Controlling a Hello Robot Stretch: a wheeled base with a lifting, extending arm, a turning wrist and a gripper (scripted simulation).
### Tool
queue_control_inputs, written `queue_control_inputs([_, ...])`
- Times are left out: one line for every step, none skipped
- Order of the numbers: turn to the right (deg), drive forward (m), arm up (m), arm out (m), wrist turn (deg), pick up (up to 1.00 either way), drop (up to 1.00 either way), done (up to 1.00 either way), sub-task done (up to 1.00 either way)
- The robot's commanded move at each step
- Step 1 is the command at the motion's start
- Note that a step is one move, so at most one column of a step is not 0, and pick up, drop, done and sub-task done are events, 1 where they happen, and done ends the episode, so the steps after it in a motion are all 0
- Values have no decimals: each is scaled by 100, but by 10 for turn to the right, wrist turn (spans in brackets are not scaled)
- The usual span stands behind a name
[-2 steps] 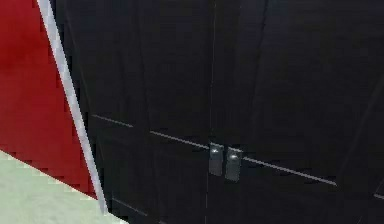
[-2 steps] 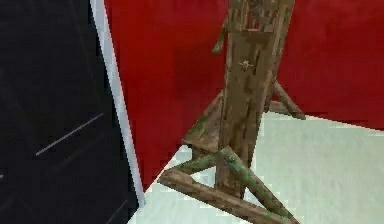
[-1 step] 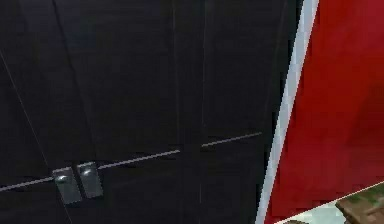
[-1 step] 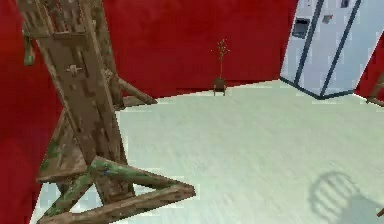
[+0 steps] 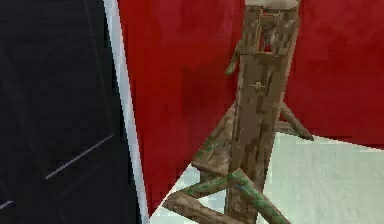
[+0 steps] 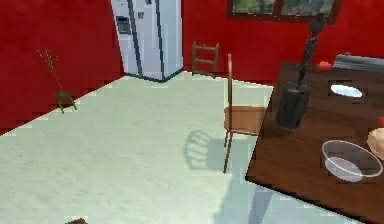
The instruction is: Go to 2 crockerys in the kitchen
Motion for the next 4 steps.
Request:
queue_control_inputs([0,10,0,0,0,0,0,0,0])
queue_control_inputs([-450,0,0,0,0,0,0,0,0])
queue_control_inputs([-90,0,0,0,0,0,0,0,0])
queue_control_inputs([0,40,0,0,0,0,0,0,0])
